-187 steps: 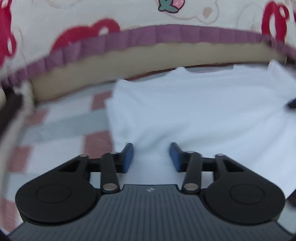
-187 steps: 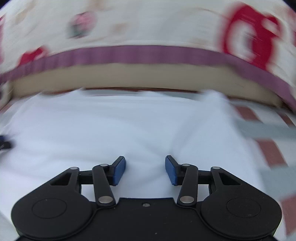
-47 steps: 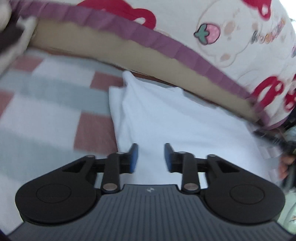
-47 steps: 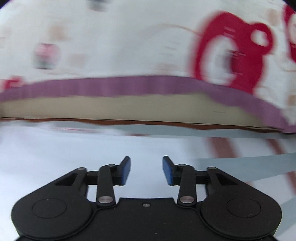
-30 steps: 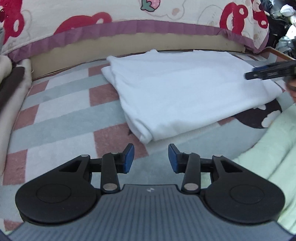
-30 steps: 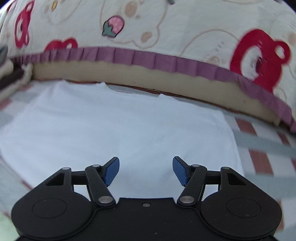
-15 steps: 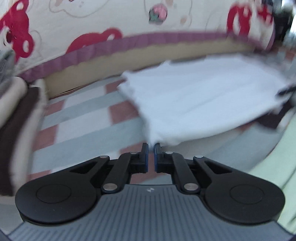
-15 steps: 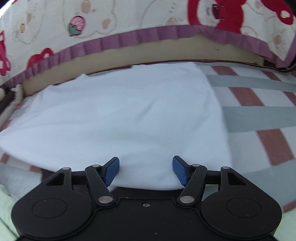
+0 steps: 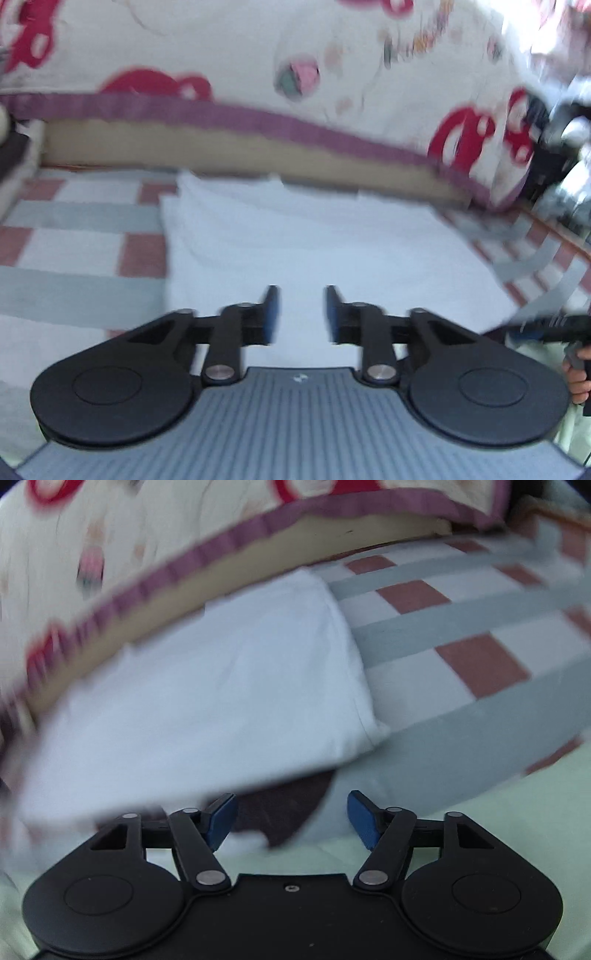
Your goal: Fold clothes
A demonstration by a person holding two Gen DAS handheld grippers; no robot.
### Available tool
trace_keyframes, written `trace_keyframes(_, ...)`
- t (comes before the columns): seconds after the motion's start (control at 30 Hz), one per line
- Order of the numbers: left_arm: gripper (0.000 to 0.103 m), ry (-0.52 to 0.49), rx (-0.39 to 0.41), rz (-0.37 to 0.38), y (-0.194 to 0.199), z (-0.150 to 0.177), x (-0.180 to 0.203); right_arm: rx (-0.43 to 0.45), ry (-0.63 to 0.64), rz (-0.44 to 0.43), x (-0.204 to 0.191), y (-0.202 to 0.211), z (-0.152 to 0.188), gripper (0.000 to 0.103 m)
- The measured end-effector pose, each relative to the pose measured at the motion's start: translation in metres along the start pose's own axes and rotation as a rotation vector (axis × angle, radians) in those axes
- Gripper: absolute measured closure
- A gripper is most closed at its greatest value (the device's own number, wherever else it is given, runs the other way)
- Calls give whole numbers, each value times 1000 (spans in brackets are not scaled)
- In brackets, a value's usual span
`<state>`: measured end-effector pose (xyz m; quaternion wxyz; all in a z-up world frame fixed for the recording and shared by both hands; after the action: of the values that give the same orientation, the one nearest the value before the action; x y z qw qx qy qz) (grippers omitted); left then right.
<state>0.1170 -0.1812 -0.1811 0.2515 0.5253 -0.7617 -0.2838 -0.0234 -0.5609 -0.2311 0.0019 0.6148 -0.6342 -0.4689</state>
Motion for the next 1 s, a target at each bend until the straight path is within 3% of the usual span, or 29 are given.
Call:
trace_keyframes(0.1, 64, 21, -117, -86, -41, -10, 25, 201, -216, -84, 17, -9, -19, 22)
trace_keyframes(0.17, 63, -9, -102, -58, -45, -9, 43, 317, -343, -117, 26, -17, -32, 19)
trace_keyframes(0.23, 62, -40, -87, -30, -49, -8, 62, 353, -340, -103, 26, -26, -41, 21)
trace_keyframes(0.3, 62, -71, -72, -3, -53, -7, 81, 333, -277, -90, 22, -35, -48, 57)
trace_keyframes(0.33, 62, -85, -70, 3, -55, -5, 87, 316, -244, -89, 20, -39, -50, 86)
trace_keyframes(0.43, 62, -89, -80, -17, -58, 15, 81, 388, -222, -169, 14, -18, -58, 86)
trace_keyframes(0.57, 62, -71, -75, -22, -58, 19, 78, 341, -118, -101, 16, -10, -56, 87)
trace_keyframes(0.8, 62, -88, -110, -54, -64, 17, 82, 317, -134, -32, 22, -14, -43, 86)
trace_keyframes(0.9, 61, -69, -122, -50, -66, 15, 80, 319, -181, -33, 29, -11, -40, 76)
trace_keyframes(0.93, 61, -63, -123, -46, -66, 16, 79, 321, -210, -29, 32, -10, -38, 67)
trace_keyframes(1.0, 62, -54, -125, -36, -66, 16, 77, 356, -350, -51, 42, -8, -27, 59)
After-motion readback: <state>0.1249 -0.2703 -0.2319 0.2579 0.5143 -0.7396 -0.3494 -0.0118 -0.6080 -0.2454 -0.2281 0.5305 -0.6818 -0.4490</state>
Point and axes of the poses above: each gripper's, at about its wrist camera, not at the fingertips, and y roughly against the way its jaws point, x to its right, z to its underside, the point moved 7 cm from there along -y, roughly the way its jaws point, and after that the axes turned 14 degrees about -z, right-handed, at the moved point
